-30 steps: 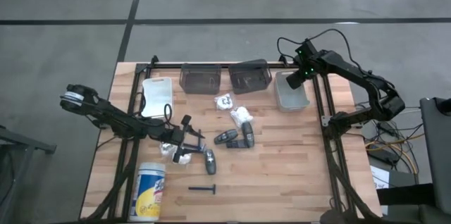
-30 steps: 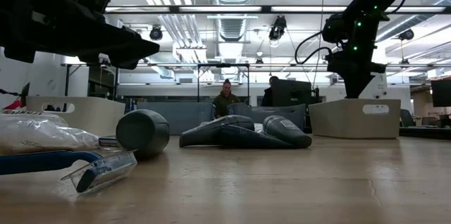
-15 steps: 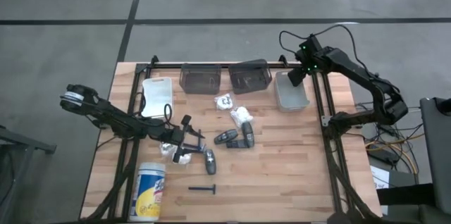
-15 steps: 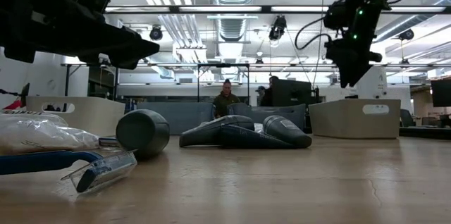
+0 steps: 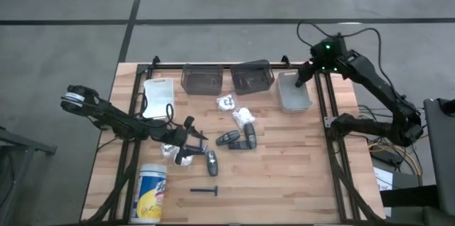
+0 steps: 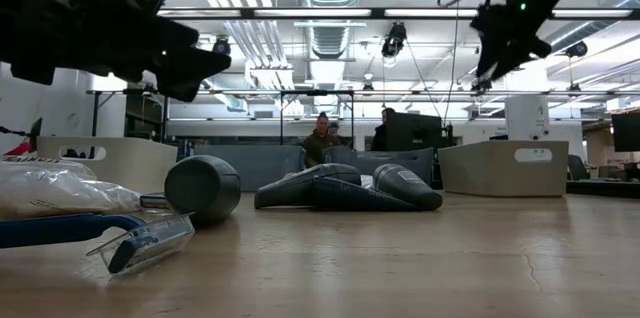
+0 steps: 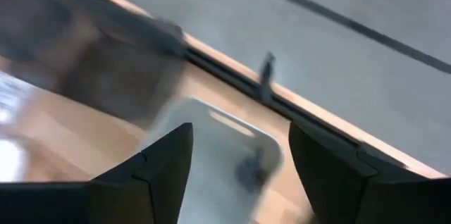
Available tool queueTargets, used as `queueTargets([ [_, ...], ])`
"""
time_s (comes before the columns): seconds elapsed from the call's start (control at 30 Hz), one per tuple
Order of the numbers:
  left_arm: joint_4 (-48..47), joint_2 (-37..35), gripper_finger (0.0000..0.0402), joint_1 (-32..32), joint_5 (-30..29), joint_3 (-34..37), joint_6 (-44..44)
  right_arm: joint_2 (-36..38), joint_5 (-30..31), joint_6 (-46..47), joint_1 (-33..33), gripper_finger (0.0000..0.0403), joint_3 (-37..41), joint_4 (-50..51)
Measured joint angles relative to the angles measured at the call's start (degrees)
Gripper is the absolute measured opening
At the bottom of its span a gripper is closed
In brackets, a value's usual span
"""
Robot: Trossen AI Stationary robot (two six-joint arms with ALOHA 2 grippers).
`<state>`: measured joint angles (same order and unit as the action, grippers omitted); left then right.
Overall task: Pick & Place Travel size toiletries
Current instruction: Put the blue shave cream into the gray bin
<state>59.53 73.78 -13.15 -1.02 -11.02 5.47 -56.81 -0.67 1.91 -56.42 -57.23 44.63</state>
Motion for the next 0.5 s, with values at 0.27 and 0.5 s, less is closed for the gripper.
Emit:
queueTargets([
  [0.27,-0.05,0.00,0.0266,0.02,-0.70,-0.72,2.10,7.08,-6.41,6.17,6.21,0.0239,1.21,-6.25],
  [0.5,-0.58,0.00,0.0266,0.02,-0.83,-1.49,3.22,9.06,-6.49,7.01,20.58,0.0222,5.78,-17.08],
])
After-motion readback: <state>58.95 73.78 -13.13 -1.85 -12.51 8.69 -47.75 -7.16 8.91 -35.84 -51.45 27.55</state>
